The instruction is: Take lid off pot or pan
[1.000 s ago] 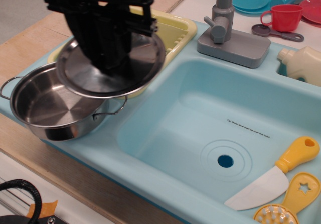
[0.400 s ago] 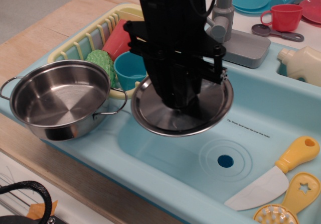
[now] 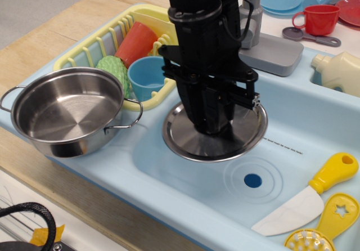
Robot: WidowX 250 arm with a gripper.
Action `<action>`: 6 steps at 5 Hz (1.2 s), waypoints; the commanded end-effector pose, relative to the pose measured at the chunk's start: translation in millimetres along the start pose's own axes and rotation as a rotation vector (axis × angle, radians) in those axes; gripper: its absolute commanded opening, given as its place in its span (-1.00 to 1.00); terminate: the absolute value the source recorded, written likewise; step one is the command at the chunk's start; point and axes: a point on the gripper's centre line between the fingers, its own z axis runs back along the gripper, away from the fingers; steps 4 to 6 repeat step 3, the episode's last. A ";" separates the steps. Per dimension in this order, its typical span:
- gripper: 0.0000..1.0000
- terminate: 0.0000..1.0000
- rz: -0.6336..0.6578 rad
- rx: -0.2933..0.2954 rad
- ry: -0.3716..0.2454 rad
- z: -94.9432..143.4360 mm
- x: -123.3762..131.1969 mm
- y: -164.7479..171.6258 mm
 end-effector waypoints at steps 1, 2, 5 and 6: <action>1.00 -1.00 -0.045 -0.008 -0.013 -3.1 8.8 5.0; 1.00 -1.00 -0.064 -0.011 -0.019 -4.6 9.4 5.4; 1.00 1.00 -0.064 -0.011 -0.019 -4.6 9.4 5.4; 1.00 1.00 -0.064 -0.011 -0.019 -4.6 9.4 5.4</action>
